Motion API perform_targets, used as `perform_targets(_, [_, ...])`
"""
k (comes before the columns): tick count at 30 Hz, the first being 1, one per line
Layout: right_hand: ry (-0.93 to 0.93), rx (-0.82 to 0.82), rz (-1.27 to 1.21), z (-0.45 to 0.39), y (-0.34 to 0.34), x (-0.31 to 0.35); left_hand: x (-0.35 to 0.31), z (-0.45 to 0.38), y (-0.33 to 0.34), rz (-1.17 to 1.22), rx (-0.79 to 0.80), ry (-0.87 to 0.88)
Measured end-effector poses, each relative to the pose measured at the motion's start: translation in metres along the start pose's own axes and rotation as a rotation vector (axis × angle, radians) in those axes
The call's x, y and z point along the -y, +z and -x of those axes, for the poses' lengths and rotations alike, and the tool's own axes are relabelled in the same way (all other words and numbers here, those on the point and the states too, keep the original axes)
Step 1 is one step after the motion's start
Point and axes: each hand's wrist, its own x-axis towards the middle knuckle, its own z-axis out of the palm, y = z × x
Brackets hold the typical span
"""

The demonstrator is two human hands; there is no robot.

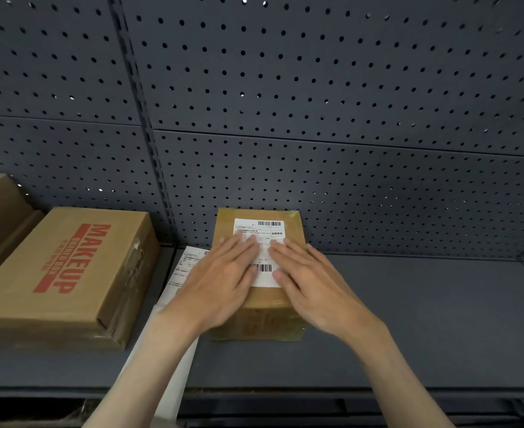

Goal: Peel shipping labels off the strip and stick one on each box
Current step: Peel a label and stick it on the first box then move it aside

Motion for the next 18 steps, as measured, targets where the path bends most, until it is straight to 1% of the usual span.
perform_targets(2, [-0.041,0.033,-0.009,0.004,0.006,0.004,-0.003,0.006,0.005,0.009,0.035,0.031])
perform_targets(4, [-0.033,0.017,0.017,0.007,0.008,0.003,0.001,0.009,0.008,-0.056,0.014,0.018])
perform_targets(7, [0.003,-0.032,0.050,0.013,0.006,0.000,0.011,0.016,0.003,-0.105,-0.057,-0.061])
perform_targets(11, [0.038,-0.109,-0.035,0.019,0.010,-0.002,0.021,0.026,0.004,-0.016,-0.112,-0.153])
perform_targets(12, [0.062,-0.158,-0.087,0.020,0.012,-0.005,0.022,0.029,0.005,0.055,-0.138,-0.185])
perform_targets(13, [0.105,-0.224,-0.168,0.021,0.013,-0.007,0.023,0.032,0.008,0.176,-0.175,-0.227])
perform_targets(14, [0.173,-0.300,-0.296,0.023,0.016,-0.009,0.022,0.035,0.010,0.355,-0.221,-0.274])
perform_targets(16, [0.367,-0.435,-0.681,0.028,0.023,-0.009,0.016,0.041,0.016,0.840,-0.320,-0.384])
perform_targets(17, [0.453,-0.468,-0.895,0.030,0.026,-0.005,0.012,0.043,0.020,1.062,-0.363,-0.440])
perform_targets(18, [0.512,-0.479,-1.080,0.031,0.031,-0.002,0.007,0.045,0.025,1.228,-0.404,-0.489])
